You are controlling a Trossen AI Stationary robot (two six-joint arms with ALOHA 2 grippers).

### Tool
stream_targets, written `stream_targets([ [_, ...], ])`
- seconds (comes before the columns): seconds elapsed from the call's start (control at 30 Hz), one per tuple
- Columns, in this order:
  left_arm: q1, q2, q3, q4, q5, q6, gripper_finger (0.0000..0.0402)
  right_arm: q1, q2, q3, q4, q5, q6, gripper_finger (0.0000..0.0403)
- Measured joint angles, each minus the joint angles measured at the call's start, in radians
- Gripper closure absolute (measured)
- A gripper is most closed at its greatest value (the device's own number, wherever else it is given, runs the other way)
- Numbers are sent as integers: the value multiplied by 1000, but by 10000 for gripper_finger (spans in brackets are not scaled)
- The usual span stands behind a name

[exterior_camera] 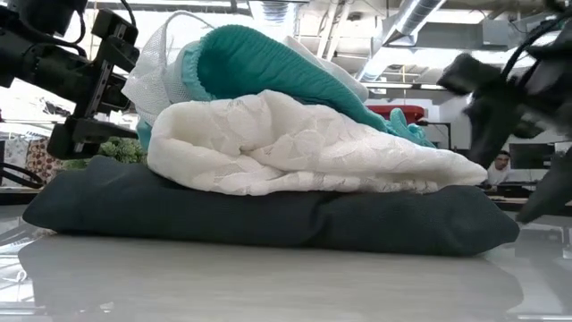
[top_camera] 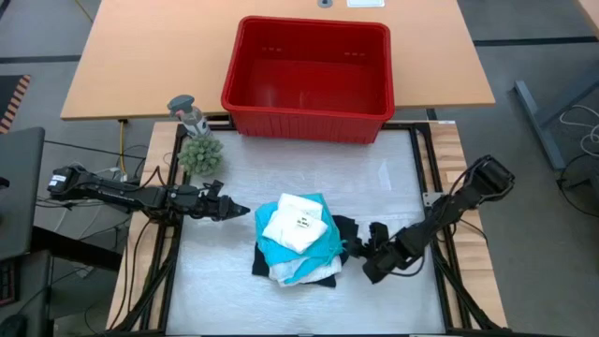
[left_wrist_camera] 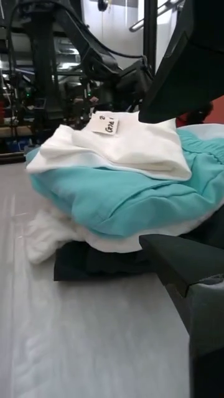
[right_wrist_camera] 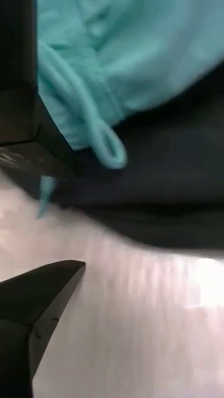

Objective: Fold Laundry from Bin
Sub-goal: Put the stacked clothes into the red bin

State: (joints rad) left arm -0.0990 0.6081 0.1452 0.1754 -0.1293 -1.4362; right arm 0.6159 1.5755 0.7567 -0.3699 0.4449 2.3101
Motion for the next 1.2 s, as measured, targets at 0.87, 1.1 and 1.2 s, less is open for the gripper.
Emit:
stream_targets([
  [0.87,0,0,0,9,-42,-9,106,12,83,-2,263,332,-10,147],
  [1.1,0,0,0,-2,-36,-33,107,60,82,-2,267,325,13,147],
  [1.2,0,0,0,-6,-36,-34,107,100,81,-2,286,372,19,147],
])
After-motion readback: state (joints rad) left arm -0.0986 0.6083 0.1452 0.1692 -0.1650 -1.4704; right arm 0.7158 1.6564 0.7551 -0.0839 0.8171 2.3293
